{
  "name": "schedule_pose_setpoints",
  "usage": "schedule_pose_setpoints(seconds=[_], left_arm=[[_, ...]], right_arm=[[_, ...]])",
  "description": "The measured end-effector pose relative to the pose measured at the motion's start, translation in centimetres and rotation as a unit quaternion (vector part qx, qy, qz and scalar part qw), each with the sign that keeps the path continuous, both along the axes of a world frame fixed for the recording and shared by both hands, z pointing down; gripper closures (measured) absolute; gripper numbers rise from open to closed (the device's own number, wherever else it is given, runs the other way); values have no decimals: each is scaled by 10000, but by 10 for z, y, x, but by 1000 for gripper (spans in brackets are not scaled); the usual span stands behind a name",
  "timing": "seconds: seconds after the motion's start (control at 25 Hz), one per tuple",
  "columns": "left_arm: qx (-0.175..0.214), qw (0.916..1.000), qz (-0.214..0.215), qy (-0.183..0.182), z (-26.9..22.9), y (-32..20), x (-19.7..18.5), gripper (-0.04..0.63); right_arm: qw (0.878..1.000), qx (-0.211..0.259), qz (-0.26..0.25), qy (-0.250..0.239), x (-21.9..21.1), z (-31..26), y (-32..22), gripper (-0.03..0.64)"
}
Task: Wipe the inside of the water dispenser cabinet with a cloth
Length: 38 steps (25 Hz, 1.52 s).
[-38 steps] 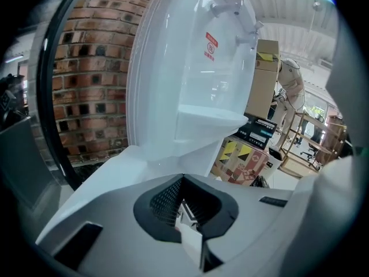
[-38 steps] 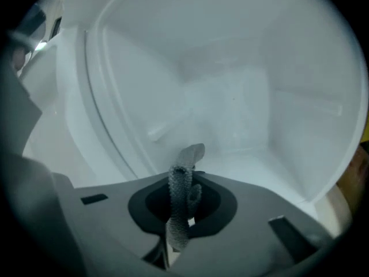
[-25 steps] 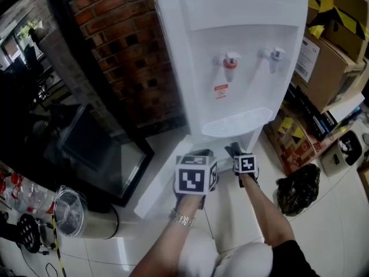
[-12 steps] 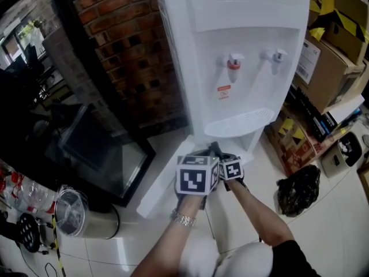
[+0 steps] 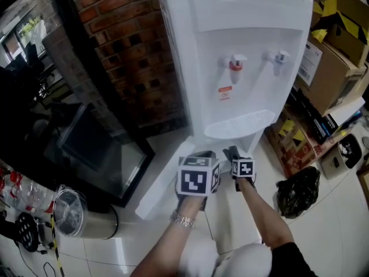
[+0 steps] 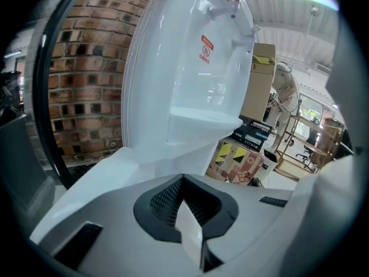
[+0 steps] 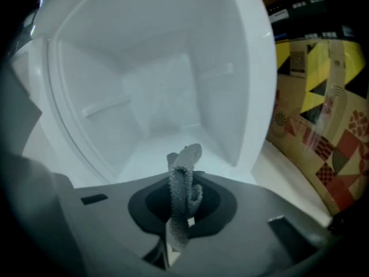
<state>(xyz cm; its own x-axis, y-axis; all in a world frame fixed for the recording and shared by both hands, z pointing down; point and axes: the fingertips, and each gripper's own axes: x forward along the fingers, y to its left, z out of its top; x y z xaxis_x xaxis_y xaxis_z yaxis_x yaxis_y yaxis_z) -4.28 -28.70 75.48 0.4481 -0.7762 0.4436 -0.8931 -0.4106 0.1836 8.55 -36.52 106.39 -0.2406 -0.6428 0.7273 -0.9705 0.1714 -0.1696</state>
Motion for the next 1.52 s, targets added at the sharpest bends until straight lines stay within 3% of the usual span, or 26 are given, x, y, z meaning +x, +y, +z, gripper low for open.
schedule_pose_setpoints(seconds=[0.16, 0.32, 0.44, 0.56, 0.64, 0.76, 1.04, 1.28, 1.52], left_arm=[[-66, 9999, 87, 6, 6, -1, 6, 595], [-105, 9998, 182, -4, -1, 0, 13, 595], [-110, 9988, -109, -473, -6, 17, 7, 595], [-617, 9954, -374, -635, -6, 51, 14, 595], [-999, 9931, -115, -596, -22, 76, 37, 595], [-1163, 9904, 264, -692, -88, 97, 62, 595], [-1024, 9913, 432, -701, -301, 104, 81, 595], [-959, 9921, 560, -588, -454, 113, 96, 595], [-807, 9951, 470, -318, -558, 128, 95, 595]], right_arm=[[9987, 50, 506, 97, 32, 4, -2, 594], [9966, 443, 677, 133, 41, -18, -3, 594], [9967, 643, 478, 111, 31, -67, 21, 594], [9983, 475, 342, -52, 22, -141, 64, 594], [9985, 401, 354, -69, 29, -199, 89, 594], [9988, 267, 399, 47, 43, -286, 118, 594], [9976, 511, 402, -242, 42, -532, 154, 594], [9972, 546, 360, -369, 47, -693, 183, 594], [9949, 883, 24, -487, 46, -835, 209, 594]])
